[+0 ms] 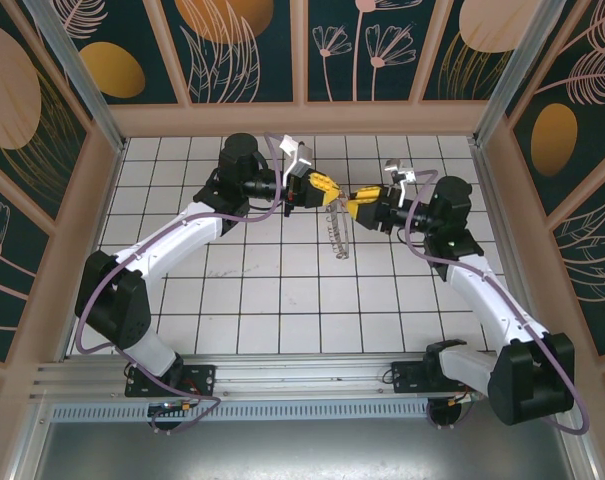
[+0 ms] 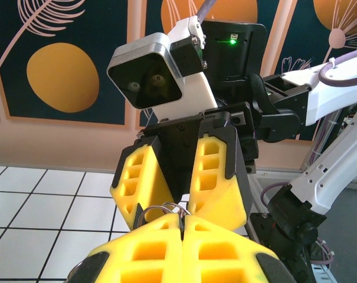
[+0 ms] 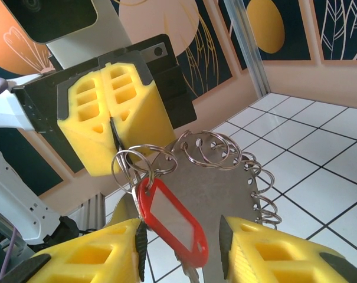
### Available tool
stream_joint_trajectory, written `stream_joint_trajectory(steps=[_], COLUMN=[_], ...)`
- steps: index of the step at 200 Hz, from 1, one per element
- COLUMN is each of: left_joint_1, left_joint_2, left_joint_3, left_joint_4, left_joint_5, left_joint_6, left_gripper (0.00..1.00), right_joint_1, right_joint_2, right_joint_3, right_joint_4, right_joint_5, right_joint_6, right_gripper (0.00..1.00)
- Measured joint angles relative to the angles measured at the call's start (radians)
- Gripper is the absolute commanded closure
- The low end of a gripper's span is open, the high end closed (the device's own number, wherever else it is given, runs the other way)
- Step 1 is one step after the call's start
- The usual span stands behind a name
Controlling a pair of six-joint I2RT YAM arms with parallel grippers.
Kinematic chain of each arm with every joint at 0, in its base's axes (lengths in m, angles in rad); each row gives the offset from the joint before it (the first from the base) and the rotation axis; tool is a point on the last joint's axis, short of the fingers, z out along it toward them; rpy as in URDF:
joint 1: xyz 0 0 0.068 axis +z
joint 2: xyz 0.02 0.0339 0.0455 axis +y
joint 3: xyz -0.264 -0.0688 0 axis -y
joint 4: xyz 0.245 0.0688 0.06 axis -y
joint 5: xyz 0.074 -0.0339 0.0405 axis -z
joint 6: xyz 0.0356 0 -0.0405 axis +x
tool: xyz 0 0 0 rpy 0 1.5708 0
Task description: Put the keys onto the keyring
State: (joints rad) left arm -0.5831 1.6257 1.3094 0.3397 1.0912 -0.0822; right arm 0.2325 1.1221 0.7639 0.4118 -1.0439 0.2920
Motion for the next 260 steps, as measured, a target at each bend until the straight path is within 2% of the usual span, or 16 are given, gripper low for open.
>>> stream_joint_trajectory(steps=[23,78,97,150,166,199,210,226,260], left_joint_1=[0.0,0.0,0.0,0.0,0.0,0.0,0.0,0.0,0.0], left_joint_2=[0.0,0.0,0.0,0.0,-0.004,-0.027,-0.035,-0.041,-0.044], left_joint_3=[0.0,0.0,0.0,0.0,-0.005,-0.045,-0.063,-0.082,-0.112], left_joint_4=[0.0,0.0,0.0,0.001,0.001,0.013,0.022,0.03,0.054], left_joint_5=[0.0,0.0,0.0,-0.002,-0.013,-0.042,-0.053,-0.061,-0.083], left_joint_6=[0.0,0.0,0.0,0.0,0.0,0.0,-0.001,-0.001,-0.001], left_gripper=[1.0,1.0,1.0,1.0,1.0,1.0,1.0,1.0,1.0], right_joint_1=[0.009,0.024,0.024,0.023,0.016,-0.068,-0.11,-0.152,-0.159], right_joint_2=[0.014,0.026,0.026,0.001,-0.016,-0.032,-0.034,-0.039,-0.054], right_joint_3=[0.008,0.018,0.018,0.006,-0.017,-0.12,-0.168,-0.213,-0.219], right_joint_4=[0.011,0.019,0.018,-0.004,-0.003,-0.018,-0.037,-0.125,-0.38], right_joint_5=[0.0,0.0,0.0,0.059,0.124,0.307,0.375,0.5,0.779], right_joint_6=[0.003,0.006,0.003,0.003,0.011,0.118,0.182,0.246,0.372], right_gripper=[0.65,0.91,0.96,1.0,0.97,0.65,0.59,0.54,0.43])
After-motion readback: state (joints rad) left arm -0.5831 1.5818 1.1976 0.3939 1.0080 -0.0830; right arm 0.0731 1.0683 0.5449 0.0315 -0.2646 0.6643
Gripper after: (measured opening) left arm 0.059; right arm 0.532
